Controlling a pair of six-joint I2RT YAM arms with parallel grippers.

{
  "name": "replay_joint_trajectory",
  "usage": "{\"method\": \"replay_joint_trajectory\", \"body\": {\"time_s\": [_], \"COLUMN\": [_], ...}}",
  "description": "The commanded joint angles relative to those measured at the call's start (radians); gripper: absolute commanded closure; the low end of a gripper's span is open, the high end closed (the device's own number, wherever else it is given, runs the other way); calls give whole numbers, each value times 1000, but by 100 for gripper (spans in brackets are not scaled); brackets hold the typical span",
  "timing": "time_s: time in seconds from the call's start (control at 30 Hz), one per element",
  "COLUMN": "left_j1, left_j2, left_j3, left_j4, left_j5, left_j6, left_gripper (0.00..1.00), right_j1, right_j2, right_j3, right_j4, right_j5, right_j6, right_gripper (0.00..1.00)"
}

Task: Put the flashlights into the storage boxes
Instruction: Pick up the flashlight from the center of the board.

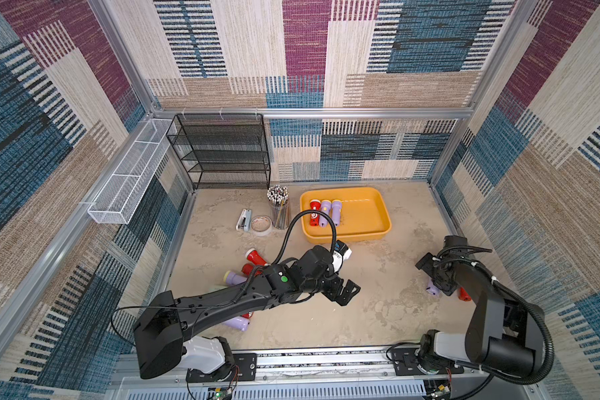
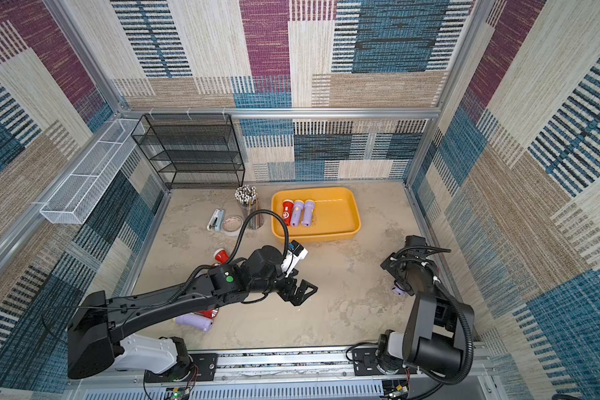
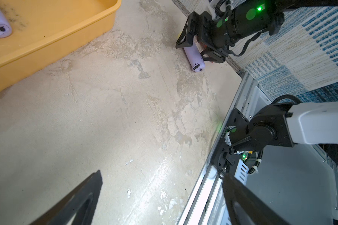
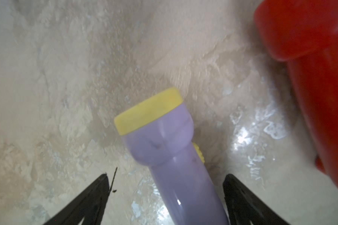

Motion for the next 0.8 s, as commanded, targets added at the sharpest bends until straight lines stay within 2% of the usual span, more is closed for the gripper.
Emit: {"method": "replay_joint_trajectory", "body": {"time_s": [0.0, 0.1, 0.3, 0.33, 0.5, 0.63, 0.77], "left_j1": [1, 0, 0, 1, 0, 0, 1], "left_j2": [-13, -23, -65, -78, -162, -246, -300], "left_j3": [-7, -19, -58, -68, -128, -183, -216], "left_j4": [-2, 5, 7, 4, -34, -55, -79], "left_j5": [-16, -21, -39, -44, -95, -143, -188], "left_j6": [-3, -8, -17, -16, -11, -8, -2], "left_gripper": [1, 1, 0, 1, 1, 1, 0], "right_j1": [0, 0, -1, 0, 0, 0, 2], "right_j2": [-17, -16, 8, 7, 14, 25, 8], "right_j3": [-15, -19, -32, -35, -48, -40, -36], "right_j4": [58, 64, 91, 97, 113, 111, 103], "right_j5": [-62, -67, -103, -111, -125, -148, -151], "right_j6": [16, 12, -8, -10, -13, -21, -28], "right_gripper": [11, 16, 46, 48, 50, 59, 60]}}
